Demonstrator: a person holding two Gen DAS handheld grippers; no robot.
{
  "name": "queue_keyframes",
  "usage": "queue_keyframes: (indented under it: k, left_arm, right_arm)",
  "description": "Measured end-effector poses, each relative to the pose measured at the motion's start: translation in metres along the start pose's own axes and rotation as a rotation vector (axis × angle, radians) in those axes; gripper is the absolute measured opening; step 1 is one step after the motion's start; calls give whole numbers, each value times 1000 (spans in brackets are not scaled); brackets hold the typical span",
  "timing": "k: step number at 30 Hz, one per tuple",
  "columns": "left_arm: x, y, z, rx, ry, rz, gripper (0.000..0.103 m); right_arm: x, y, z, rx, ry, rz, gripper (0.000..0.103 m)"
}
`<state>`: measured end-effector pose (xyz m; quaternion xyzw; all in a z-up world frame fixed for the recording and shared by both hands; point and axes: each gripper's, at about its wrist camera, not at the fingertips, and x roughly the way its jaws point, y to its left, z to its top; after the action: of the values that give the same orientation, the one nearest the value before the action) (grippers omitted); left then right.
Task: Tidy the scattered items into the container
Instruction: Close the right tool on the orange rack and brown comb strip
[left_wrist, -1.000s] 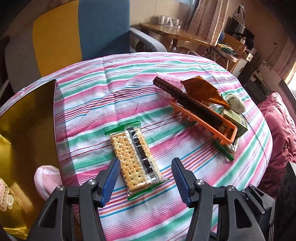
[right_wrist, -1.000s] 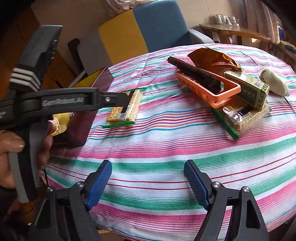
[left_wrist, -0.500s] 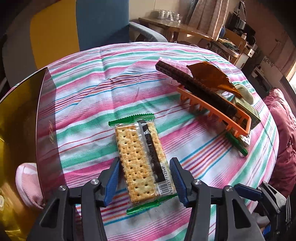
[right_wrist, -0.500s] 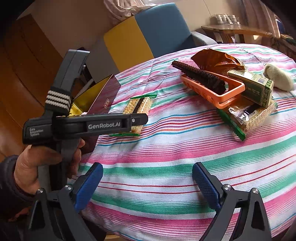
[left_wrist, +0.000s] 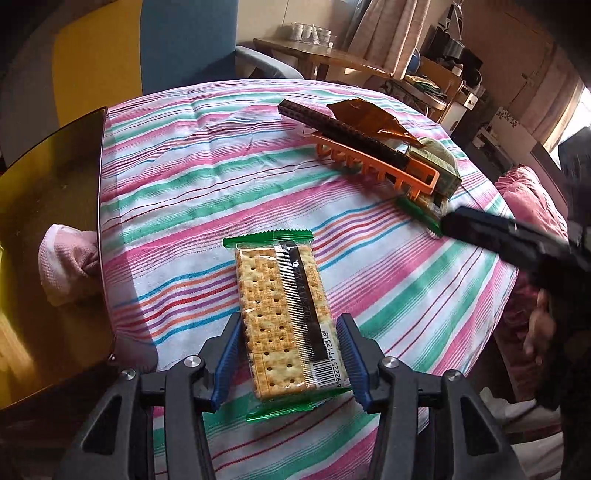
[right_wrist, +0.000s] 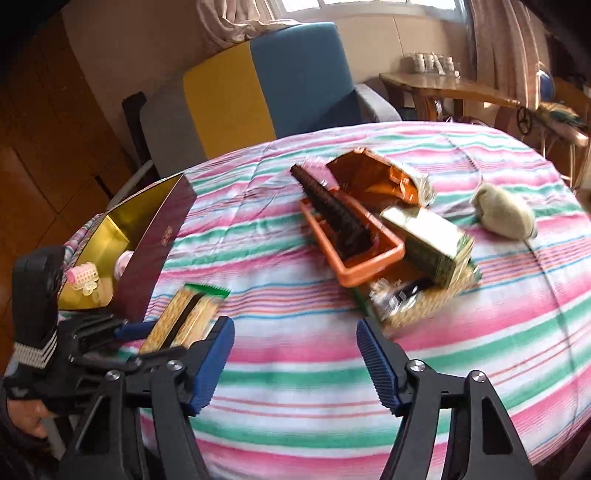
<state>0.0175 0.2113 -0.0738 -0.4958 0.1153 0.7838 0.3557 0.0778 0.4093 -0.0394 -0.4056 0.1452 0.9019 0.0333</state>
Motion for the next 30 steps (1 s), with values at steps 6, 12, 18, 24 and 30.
queue_keyframes:
  k: [6,12,18,24,30]
  left_arm:
    - [0,4,-1,-7,-10,-7,52]
    - [3,3,-1,-8,-14,-7,53]
    - [2,3,-2,-9,-18,-14,55]
    - [2,1,-2,-9,-21,-15,57]
    - [2,2,-3,-11,-28,-18,57]
  right_arm:
    - [34,0,55,-90,19,-96,49]
    - [77,3,85,-187,98,-155,41]
    - [104,4,91,-267,187,-165,38]
    - [113,21,84,-402,192,-240,29]
    - [80,15,90,-320,111,-225,27]
